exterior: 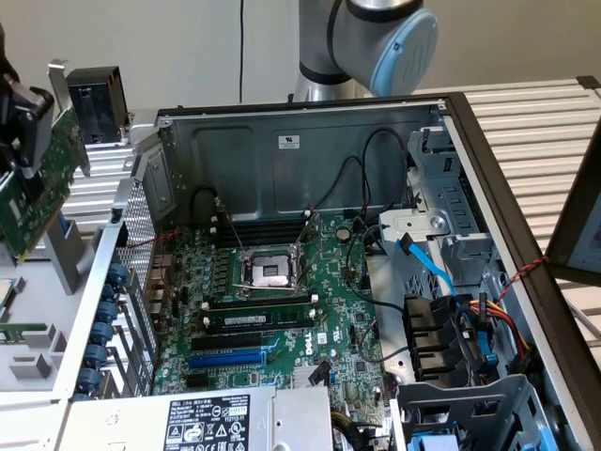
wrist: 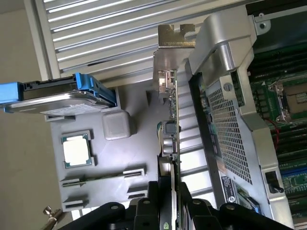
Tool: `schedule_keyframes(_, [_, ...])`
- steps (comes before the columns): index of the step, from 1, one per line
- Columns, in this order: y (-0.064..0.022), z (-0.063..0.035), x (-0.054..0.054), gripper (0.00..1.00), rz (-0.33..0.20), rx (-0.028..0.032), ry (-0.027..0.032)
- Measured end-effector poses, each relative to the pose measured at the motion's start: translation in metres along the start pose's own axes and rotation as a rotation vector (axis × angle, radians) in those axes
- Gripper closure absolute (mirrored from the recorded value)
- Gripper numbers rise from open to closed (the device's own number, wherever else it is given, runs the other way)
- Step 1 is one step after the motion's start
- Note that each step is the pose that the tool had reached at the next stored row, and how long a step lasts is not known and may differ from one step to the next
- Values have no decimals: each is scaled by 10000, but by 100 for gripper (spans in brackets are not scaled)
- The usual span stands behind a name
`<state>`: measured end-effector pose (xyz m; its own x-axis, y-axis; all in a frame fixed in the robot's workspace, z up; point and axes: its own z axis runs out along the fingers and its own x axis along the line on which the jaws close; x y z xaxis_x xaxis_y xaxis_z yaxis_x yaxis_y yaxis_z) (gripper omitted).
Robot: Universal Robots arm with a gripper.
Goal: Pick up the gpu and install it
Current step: 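Pick up the gpu and move the gpu toward the slot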
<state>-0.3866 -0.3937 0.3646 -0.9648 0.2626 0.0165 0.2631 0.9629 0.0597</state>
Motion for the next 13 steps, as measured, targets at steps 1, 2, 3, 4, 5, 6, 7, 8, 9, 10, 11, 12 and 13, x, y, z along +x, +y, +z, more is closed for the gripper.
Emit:
schedule_keyframes(1, [-14, -46, -29, 73, -1, 0, 1])
schedule_keyframes(2, [-28, -94, -61, 73, -1, 1, 6])
schedule_keyframes(3, [-42, -142, -95, 73, -1, 4, 13])
schedule_keyframes(4, [-57, -190, -131, 73, 0, 6, 22])
schedule_keyframes(5, [-70, -236, -165, 73, 1, 9, 32])
schedule_keyframes(6, [-84, -282, -199, 73, 2, 10, 41])
schedule_keyframes(7, [-97, -328, -233, 73, 2, 14, 51])
schedule_keyframes(8, [-112, -377, -269, 73, 2, 17, 61])
schedule_keyframes(9, [-125, -423, -304, 73, 4, 19, 70])
schedule_keyframes(10, [-139, -471, -340, 73, 5, 21, 79])
schedule_keyframes(11, [-153, -518, -375, 73, 4, 25, 89])
schedule_keyframes(12, [-167, -564, -410, 73, 4, 26, 98])
schedule_keyframes(13, [-180, -609, -443, 73, 6, 28, 106])
